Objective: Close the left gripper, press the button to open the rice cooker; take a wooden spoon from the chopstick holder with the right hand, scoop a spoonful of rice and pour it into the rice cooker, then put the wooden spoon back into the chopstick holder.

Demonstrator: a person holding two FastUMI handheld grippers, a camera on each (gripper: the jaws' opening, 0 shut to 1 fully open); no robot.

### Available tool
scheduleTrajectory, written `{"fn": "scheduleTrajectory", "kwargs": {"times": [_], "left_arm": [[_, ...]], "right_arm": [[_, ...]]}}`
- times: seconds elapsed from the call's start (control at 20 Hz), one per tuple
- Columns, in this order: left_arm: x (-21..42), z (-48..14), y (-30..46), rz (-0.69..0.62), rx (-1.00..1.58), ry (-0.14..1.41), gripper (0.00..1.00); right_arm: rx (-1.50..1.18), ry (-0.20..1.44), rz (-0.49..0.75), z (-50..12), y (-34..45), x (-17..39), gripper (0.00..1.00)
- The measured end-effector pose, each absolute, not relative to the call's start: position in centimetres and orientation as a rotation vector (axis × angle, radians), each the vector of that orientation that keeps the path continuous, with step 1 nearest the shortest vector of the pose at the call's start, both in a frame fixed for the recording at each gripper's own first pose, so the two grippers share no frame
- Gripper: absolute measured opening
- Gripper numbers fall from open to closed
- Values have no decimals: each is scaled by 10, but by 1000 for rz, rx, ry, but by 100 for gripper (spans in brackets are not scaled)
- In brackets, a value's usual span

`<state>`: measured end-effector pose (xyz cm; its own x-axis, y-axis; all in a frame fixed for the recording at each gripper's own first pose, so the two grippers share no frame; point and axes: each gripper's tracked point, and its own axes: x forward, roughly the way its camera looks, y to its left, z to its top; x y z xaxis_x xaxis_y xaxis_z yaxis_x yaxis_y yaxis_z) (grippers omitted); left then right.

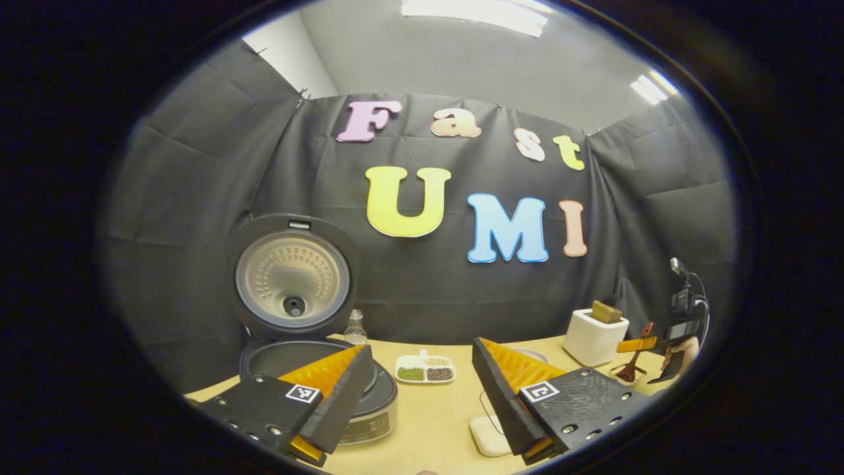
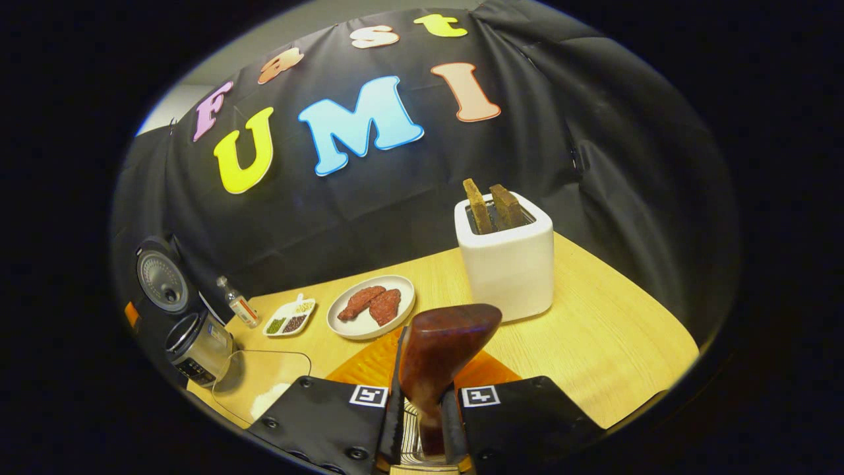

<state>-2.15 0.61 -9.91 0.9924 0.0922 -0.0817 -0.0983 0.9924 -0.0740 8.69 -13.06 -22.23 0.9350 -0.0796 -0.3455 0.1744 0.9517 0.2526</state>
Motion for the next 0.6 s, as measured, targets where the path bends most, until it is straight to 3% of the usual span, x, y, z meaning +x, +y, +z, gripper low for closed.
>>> {"fn": "scheduleTrajectory", "kwargs": {"times": [0.2, 0.25, 0.35, 0.45, 0.6], "left_arm": [[-22, -88, 18, 122, -90, 50, 94], [-22, -83, 26, 138, -84, 43, 93], [-20, -73, 51, 192, -47, 21, 92], [-18, -59, 76, 249, -21, 2, 92], [-12, -37, 107, 299, -7, -27, 94]], "right_arm": [[316, 325, -183, -222, -139, 78, 28], [304, 318, -189, -222, -140, 73, 24], [264, 300, -180, -214, -135, 63, 48], [200, 284, -219, -205, -143, 52, 100], [107, 222, -239, -179, -142, 27, 98]]}}
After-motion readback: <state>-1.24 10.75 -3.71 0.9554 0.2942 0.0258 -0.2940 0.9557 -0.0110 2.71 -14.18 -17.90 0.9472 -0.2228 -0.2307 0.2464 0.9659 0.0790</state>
